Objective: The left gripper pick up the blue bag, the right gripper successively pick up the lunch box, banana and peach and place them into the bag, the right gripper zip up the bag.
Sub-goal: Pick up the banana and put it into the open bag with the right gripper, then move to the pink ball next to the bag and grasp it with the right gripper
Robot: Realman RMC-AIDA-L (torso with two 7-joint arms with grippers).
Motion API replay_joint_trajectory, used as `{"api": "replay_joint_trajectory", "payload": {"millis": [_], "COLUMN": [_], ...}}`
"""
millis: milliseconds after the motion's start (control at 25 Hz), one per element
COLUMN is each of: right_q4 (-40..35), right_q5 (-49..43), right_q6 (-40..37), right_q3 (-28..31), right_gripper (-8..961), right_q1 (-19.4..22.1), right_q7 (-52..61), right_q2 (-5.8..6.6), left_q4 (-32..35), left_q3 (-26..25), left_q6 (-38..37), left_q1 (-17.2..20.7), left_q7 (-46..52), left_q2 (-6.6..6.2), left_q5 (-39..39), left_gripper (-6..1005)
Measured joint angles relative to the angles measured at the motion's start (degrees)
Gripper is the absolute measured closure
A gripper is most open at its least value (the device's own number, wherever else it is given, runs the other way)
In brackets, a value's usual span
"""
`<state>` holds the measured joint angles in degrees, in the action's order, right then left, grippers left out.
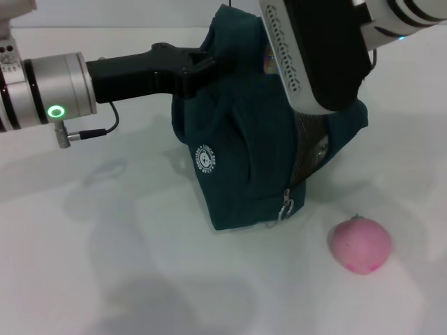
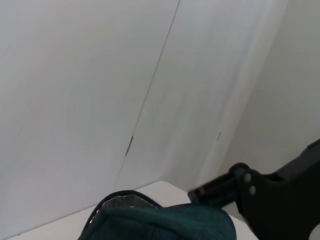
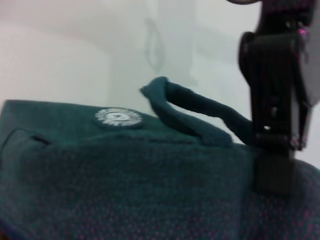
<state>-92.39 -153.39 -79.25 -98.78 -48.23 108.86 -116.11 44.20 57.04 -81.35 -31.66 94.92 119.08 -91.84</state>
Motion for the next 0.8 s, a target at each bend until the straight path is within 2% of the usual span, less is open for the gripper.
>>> {"api": "replay_joint_trajectory", "payload": {"millis": [200, 400, 560, 680, 800], "right_q4": [-3.0, -9.6, -13.4, -13.3, -9.4], "right_q5": [-0.1, 3.1, 18.6, 30.8, 42.3], "right_q6": [2.8, 8.8, 10.8, 4.8, -5.2], "right_q3": [0.8, 5.7, 15.8, 25.1, 34.3], "right_gripper": [274, 152, 159, 164, 168], "right_q1": [3.3, 11.3, 18.4, 21.0, 23.2], "right_q7": [-0.3, -2.1, -5.4, -6.1, -6.2], "right_q2": [0.18, 0.25, 0.25, 0.34, 0.42], "left_q4": [-0.1, -0.8, -1.2, -1.3, -1.3], "left_q3": [-0.2, -2.2, -2.7, -2.8, -2.8], "left_q6": [0.0, -0.2, -0.5, -0.5, -0.5], "left_q1": [0.2, 0.5, 0.8, 1.0, 1.0], "left_q7": [0.0, -0.6, -0.9, -1.1, -1.5], "left_q2": [-0.22, -0.25, -0.4, -0.5, -0.51], "left_q5": [0.0, -0.2, -0.1, -0.1, 0.0], "left_gripper": [966, 966, 966, 967, 967]}}
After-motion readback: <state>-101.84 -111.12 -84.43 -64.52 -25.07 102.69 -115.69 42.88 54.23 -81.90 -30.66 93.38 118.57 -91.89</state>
